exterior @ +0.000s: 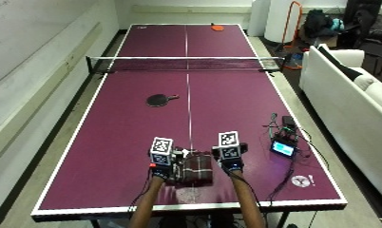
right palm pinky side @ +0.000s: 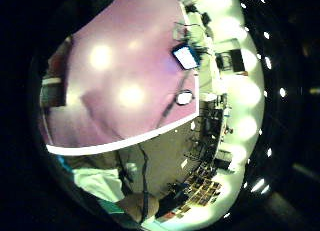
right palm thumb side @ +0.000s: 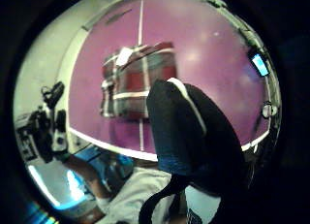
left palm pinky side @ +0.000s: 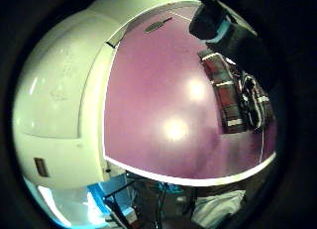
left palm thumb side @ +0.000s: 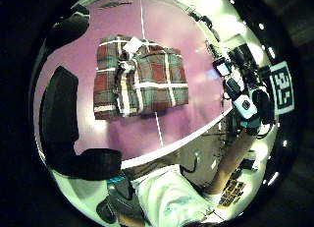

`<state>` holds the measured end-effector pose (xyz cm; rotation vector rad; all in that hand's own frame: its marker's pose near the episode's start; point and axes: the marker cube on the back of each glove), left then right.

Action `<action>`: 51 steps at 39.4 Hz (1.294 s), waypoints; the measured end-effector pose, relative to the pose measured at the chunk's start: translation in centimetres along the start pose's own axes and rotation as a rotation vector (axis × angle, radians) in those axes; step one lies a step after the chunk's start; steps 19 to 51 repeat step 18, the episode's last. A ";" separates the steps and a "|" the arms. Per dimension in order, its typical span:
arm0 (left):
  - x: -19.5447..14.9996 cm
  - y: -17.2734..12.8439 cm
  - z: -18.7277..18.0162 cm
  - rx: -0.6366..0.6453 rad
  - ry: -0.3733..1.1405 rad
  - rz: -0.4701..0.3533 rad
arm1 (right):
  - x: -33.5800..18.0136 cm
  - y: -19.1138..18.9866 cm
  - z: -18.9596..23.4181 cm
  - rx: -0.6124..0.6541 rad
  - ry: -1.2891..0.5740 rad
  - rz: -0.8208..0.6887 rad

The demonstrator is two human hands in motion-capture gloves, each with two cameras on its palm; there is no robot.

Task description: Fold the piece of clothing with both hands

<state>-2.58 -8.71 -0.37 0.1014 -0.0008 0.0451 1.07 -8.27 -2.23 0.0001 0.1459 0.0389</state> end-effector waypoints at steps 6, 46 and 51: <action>1.0 0.4 0.0 -0.013 0.004 0.014 | 1.5 -0.2 0.2 0.103 -0.087 0.040; 1.4 1.7 -0.5 -0.035 0.010 -0.011 | 0.8 0.4 1.1 0.134 -0.151 0.049; 1.4 1.7 -0.5 -0.035 0.010 -0.011 | 0.8 0.4 1.1 0.134 -0.151 0.049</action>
